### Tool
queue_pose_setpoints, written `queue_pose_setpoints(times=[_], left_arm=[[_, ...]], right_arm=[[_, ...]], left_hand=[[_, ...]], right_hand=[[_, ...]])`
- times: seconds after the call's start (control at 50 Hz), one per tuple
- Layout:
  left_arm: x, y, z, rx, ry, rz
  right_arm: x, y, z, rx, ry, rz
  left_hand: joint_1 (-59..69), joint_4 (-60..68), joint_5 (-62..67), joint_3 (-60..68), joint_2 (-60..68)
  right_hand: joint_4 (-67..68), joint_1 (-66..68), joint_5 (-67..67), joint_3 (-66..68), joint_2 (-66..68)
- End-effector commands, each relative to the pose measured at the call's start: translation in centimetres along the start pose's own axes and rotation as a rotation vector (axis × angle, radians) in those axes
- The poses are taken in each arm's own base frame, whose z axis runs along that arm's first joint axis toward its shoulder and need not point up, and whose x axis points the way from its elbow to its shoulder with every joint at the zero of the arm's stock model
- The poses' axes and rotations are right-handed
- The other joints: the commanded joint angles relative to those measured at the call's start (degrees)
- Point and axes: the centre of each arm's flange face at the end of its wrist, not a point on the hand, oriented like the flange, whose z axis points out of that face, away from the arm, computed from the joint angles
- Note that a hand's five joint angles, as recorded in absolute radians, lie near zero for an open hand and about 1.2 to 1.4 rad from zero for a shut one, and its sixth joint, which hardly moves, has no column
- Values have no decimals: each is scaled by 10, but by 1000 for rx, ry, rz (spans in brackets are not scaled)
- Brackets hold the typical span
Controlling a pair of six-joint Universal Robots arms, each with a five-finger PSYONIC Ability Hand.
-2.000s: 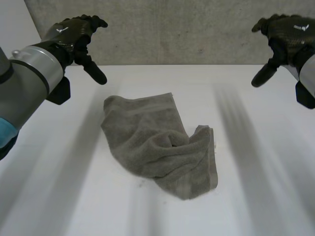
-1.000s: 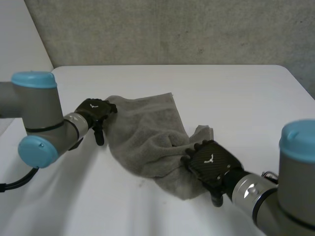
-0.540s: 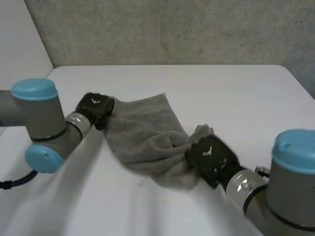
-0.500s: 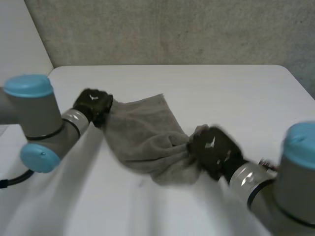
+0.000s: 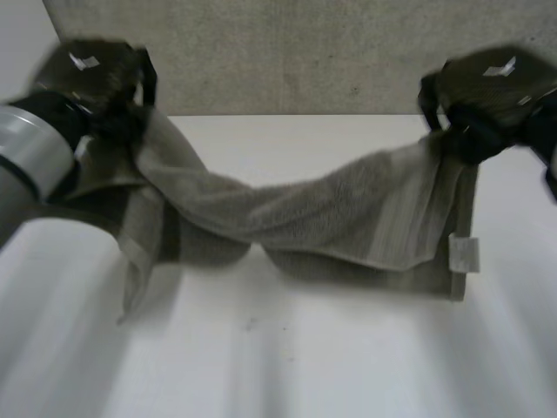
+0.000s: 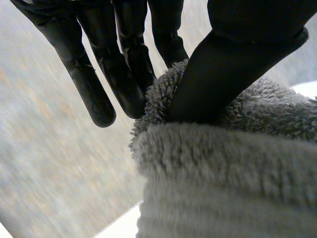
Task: Fold the towel.
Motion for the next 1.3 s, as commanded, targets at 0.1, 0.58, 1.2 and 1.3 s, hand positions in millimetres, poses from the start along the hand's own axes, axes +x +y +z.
queue_pose_setpoints(times=[0.1,0.58,1.2,1.3], left_arm=[[14,116,91,-249,50,-31],[-4,77,103,-163,-6,-18],[-27,181,93,-300,-84,-35],[-28,192,102,-302,-82,-33]], right_arm=[[-13,98,112,-229,-112,55],[19,78,115,-122,190,-8],[-56,167,77,-196,87,8],[-61,174,79,-209,74,26]], left_hand=[[138,103,127,104,105],[-555,-590,-566,-589,-588],[-439,-474,-450,-473,-472],[-439,-474,-450,-473,-472]], right_hand=[[36,51,39,38,57],[-664,-649,-661,-662,-643],[-464,-450,-462,-463,-444],[-469,-455,-467,-468,-449]])
